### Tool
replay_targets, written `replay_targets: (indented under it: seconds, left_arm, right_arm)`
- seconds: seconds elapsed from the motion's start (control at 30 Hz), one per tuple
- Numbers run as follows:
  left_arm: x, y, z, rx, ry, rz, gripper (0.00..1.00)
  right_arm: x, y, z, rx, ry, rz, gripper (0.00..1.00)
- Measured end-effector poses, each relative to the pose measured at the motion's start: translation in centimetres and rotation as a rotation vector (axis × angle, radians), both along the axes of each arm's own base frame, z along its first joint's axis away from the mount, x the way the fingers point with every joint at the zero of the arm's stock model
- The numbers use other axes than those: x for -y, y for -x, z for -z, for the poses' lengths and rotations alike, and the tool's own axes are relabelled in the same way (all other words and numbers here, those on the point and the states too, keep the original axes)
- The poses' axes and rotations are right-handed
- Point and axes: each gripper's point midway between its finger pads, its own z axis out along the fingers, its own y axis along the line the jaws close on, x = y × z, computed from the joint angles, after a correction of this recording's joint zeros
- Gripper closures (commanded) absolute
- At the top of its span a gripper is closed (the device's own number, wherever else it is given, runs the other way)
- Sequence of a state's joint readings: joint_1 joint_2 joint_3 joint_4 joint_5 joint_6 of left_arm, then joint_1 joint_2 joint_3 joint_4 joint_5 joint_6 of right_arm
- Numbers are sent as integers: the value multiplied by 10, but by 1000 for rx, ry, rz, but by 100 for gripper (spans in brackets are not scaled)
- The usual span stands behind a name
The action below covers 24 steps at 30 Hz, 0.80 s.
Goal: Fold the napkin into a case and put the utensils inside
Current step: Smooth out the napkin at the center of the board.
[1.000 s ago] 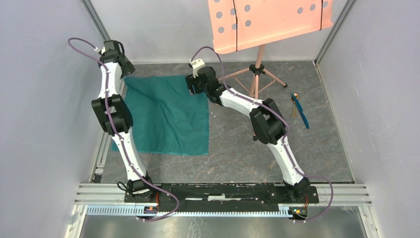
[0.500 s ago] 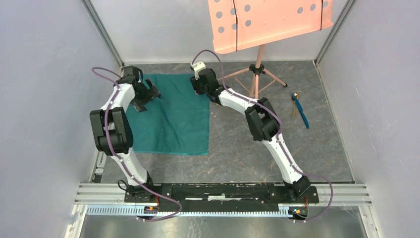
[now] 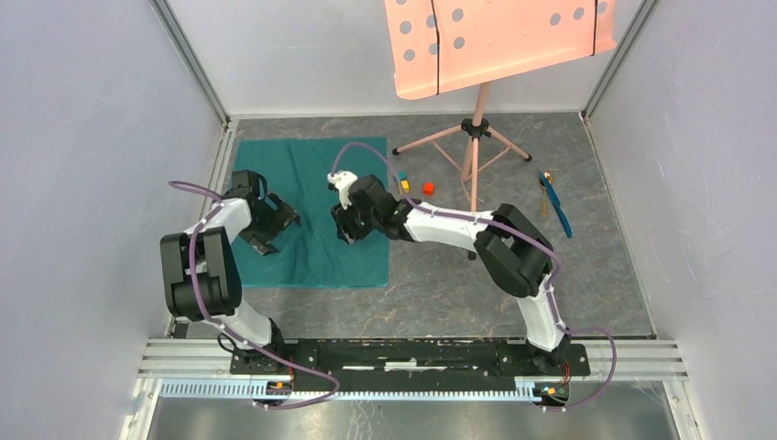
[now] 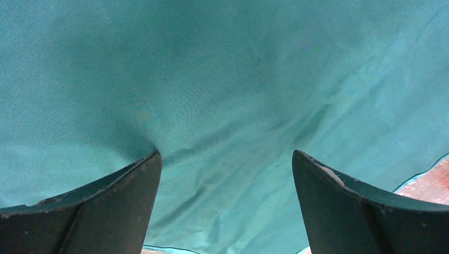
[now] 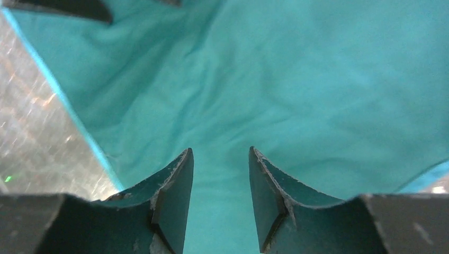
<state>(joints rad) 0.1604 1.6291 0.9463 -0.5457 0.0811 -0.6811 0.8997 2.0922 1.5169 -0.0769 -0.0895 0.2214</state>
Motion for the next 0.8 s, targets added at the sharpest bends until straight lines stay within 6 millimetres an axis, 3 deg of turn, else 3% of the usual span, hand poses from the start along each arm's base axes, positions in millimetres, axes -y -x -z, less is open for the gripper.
replay_targets:
  seconds: [0.13, 0.27, 0.47, 0.6, 0.73, 0.8]
  left_arm:
    - [4, 13, 0, 28, 6, -25, 0]
    - [8, 27, -2, 50, 9, -33, 0]
    - [15, 47, -6, 39, 18, -24, 0]
    - [14, 51, -27, 97, -6, -7, 0]
    - [13, 49, -63, 228, -55, 32, 0]
    - [13, 48, -82, 305, -78, 59, 0]
  right_arm:
    - [1, 40, 21, -65, 9, -44, 55]
    - [27, 44, 52, -105, 75, 9, 57]
    - [50, 31, 54, -64, 96, 111, 55]
    - [69, 33, 54, -49, 159, 146, 47]
    - [82, 49, 44, -38, 245, 138, 22]
    - [79, 63, 31, -40, 254, 144, 16]
